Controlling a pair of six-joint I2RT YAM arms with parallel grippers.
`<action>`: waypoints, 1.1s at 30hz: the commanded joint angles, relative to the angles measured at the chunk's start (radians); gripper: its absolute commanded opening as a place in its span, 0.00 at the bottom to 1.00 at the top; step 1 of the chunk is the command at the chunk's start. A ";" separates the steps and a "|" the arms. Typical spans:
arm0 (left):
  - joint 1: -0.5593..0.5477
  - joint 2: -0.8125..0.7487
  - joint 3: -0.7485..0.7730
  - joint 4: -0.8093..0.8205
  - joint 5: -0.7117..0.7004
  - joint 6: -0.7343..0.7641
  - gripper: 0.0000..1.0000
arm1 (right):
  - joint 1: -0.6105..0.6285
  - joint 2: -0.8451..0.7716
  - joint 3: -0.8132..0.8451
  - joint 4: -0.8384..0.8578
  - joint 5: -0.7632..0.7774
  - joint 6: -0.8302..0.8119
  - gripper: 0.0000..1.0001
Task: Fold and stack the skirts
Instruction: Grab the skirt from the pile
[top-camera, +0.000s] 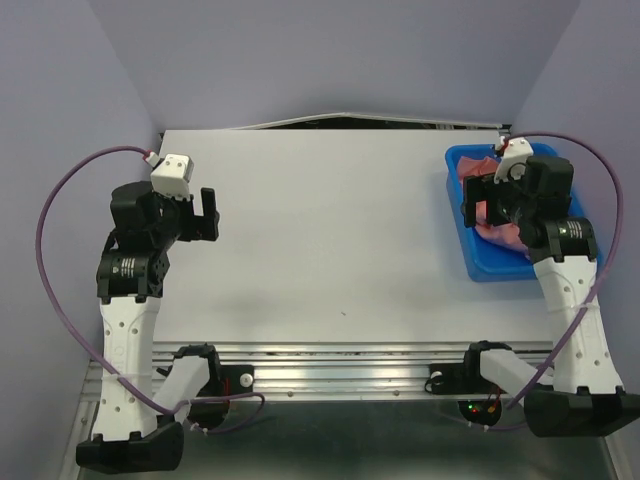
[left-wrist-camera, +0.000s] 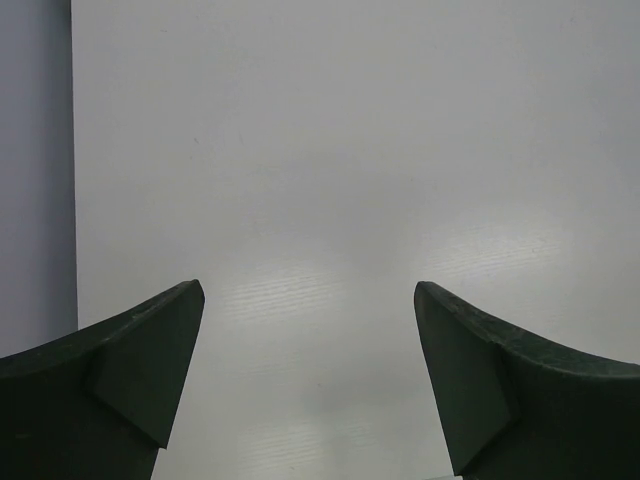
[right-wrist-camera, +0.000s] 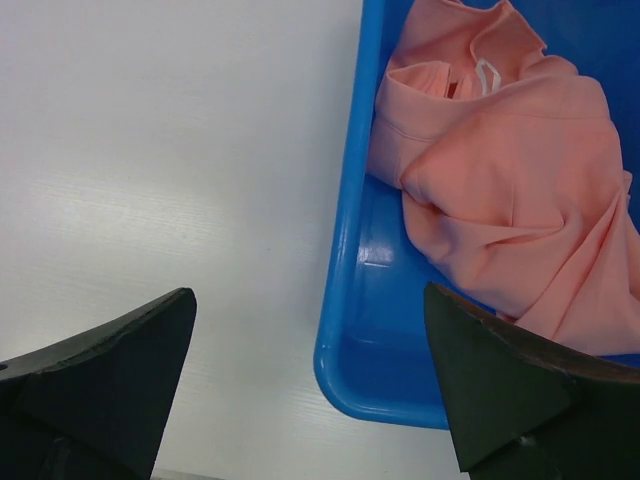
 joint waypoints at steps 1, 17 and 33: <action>-0.002 -0.042 0.010 0.054 0.057 0.006 0.99 | -0.005 0.070 0.076 -0.018 0.088 0.015 1.00; 0.000 0.033 0.064 0.039 0.141 0.005 0.98 | -0.166 0.697 0.508 -0.044 0.176 -0.013 1.00; 0.000 0.022 0.024 0.053 0.130 -0.004 0.98 | -0.186 1.149 0.576 0.054 0.172 0.061 1.00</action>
